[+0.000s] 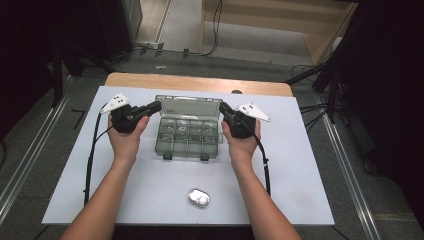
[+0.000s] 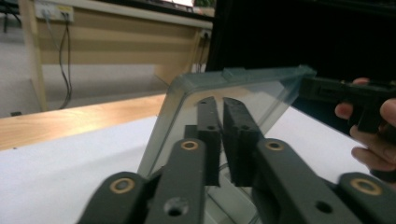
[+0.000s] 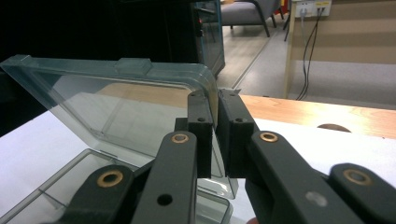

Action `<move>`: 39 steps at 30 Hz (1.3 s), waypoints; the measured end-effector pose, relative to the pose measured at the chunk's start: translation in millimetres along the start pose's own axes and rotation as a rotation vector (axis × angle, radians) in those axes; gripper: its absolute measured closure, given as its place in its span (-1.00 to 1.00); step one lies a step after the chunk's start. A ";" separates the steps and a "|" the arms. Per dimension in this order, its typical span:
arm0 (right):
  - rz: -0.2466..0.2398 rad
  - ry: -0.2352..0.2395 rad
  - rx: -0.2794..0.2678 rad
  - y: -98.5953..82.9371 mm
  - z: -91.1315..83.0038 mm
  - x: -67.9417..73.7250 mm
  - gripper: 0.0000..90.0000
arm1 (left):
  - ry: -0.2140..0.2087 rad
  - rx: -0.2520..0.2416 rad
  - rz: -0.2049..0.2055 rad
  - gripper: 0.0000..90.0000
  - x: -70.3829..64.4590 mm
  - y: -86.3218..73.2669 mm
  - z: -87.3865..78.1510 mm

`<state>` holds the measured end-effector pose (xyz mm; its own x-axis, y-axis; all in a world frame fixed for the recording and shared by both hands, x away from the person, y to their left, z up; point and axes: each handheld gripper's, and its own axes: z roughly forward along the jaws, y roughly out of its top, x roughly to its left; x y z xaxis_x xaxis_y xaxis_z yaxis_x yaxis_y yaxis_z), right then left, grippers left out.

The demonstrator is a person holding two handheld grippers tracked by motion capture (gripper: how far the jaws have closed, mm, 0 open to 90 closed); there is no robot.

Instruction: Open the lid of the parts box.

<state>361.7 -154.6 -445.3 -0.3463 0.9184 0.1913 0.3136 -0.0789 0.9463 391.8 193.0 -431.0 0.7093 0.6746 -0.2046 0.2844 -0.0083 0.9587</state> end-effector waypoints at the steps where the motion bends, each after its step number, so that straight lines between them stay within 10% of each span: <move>1: 0.005 -0.003 0.000 0.2 0.4 0.3 0.84 | 0.015 0.014 0.005 0.81 1.3 0.1 -0.3; 7: 0.032 -0.013 0.007 3.9 4.6 -0.2 0.84 | 0.145 0.100 0.050 0.60 10.9 -12.8 13.8; 18: 0.047 -0.020 0.025 10.2 14.8 -5.0 0.87 | 0.232 0.128 0.027 0.58 22.6 -34.7 39.5; 39: 0.046 -0.031 0.031 15.1 36.0 -14.9 0.91 | 0.266 0.127 0.028 0.87 26.5 -50.1 56.0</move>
<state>403.4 -155.5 -443.3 -0.3034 0.9256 0.2262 0.3563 -0.1100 0.9279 432.5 169.9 -495.5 0.5290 0.8423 -0.1036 0.3577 -0.1106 0.9273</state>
